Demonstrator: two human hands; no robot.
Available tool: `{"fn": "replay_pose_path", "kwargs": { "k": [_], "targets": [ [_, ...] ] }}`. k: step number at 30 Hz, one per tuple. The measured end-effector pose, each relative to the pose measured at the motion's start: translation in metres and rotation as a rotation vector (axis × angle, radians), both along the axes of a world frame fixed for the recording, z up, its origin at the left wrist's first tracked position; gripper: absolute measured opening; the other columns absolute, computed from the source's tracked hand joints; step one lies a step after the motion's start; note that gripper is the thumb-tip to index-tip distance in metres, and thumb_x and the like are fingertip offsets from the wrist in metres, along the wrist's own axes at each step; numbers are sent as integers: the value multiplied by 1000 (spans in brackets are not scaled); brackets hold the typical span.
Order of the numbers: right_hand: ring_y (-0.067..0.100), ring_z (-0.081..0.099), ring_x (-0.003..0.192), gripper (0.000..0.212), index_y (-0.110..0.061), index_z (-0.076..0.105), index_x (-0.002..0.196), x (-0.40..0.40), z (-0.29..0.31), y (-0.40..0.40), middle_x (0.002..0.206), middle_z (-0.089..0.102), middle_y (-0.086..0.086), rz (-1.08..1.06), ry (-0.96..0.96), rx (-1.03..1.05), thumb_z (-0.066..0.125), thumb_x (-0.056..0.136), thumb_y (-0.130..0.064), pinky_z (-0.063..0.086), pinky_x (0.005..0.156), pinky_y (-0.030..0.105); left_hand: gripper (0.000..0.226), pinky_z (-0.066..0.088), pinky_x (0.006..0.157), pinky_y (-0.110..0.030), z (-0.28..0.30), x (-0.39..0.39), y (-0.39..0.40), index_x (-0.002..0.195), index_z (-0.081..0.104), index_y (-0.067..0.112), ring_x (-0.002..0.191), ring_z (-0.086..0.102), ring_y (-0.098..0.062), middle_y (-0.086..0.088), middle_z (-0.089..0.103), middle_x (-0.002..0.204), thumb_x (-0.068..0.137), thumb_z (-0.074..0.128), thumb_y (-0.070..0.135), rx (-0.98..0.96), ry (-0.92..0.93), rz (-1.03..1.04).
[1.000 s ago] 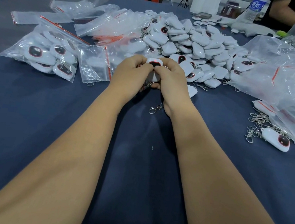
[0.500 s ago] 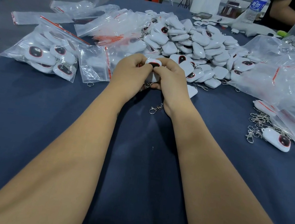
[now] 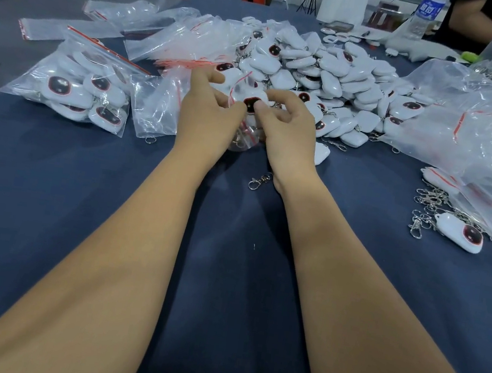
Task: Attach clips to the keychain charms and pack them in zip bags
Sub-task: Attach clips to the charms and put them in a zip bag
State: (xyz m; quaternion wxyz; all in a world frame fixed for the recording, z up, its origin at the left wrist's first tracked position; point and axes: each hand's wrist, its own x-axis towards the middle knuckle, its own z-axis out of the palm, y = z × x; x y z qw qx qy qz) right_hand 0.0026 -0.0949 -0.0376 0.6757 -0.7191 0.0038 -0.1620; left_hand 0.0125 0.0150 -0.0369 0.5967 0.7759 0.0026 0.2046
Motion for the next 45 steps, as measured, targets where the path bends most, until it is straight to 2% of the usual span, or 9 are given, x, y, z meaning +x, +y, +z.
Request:
{"fn": "replay_pose_path", "kwargs": {
  "k": [8, 12, 20, 25, 28, 31, 38, 41, 45],
  "targets": [
    [20, 70, 75, 10, -16, 61, 96, -2, 2, 1, 83, 73, 9, -33, 30, 5, 68, 89, -14, 58, 83, 42, 12, 47, 57, -26, 2, 0, 1, 76, 61, 32, 53, 50, -2, 10, 56, 66, 84, 60, 22, 55, -25, 56],
    [8, 65, 81, 13, -15, 72, 88, -1, 1, 1, 83, 70, -7, -23, -17, -202, 62, 88, -6, 52, 83, 26, 16, 41, 57, -18, 2, 2, 4, 73, 62, 34, 56, 49, 1, 11, 57, 67, 82, 57, 22, 53, -17, 118],
    [20, 52, 116, 53, -15, 59, 124, 3, -3, -7, 120, 58, 2, -172, 54, -361, 41, 80, 8, 46, 98, 37, 16, 52, 77, -36, 10, 5, 11, 79, 59, 24, 72, 54, -11, 6, 59, 79, 85, 54, 11, -393, -124, 311],
    [28, 40, 128, 61, -20, 47, 143, 2, -5, -6, 135, 55, 4, -87, 134, -624, 50, 83, -8, 38, 105, 35, 23, 38, 72, -8, 11, 0, 6, 78, 50, 33, 74, 48, 5, 10, 54, 89, 86, 52, 12, -283, -253, 312],
    [31, 41, 123, 53, -21, 53, 137, 2, -5, -6, 133, 56, 5, -105, 140, -810, 54, 84, -15, 36, 97, 33, 23, 37, 65, -6, 10, -2, 3, 81, 48, 35, 69, 46, 7, 9, 52, 90, 86, 50, 13, -165, -222, 239],
    [32, 46, 110, 15, -20, 60, 98, 3, -5, -5, 111, 56, 9, -134, 142, -902, 58, 85, -25, 32, 79, 31, 28, 37, 53, -10, 8, -3, 0, 86, 50, 39, 55, 45, 2, 12, 50, 79, 84, 48, 11, -80, -159, 91],
    [23, 37, 79, 37, -16, 43, 62, 6, -7, -5, 73, 48, 2, -154, 105, -705, 46, 96, -32, 28, 68, 32, 47, 47, 59, -31, 3, -6, -6, 85, 48, 49, 65, 50, -11, 6, 54, 90, 85, 38, 3, 138, -152, -13],
    [12, 29, 51, 47, -20, 28, 55, 6, -5, -6, 43, 34, -7, -210, 86, -414, 47, 97, -33, 22, 53, 30, 45, 42, 64, -24, 1, -2, -6, 71, 60, 34, 69, 51, -16, -2, 53, 97, 84, 37, -3, 209, -86, -62],
    [11, 32, 52, 40, -21, 30, 59, 4, -1, -6, 49, 33, -11, -279, 52, -167, 49, 94, -28, 30, 56, 30, 35, 38, 67, -16, 0, -1, -7, 69, 64, 31, 71, 50, -3, 6, 48, 100, 83, 50, 2, 267, -14, -78]
  ]
}}
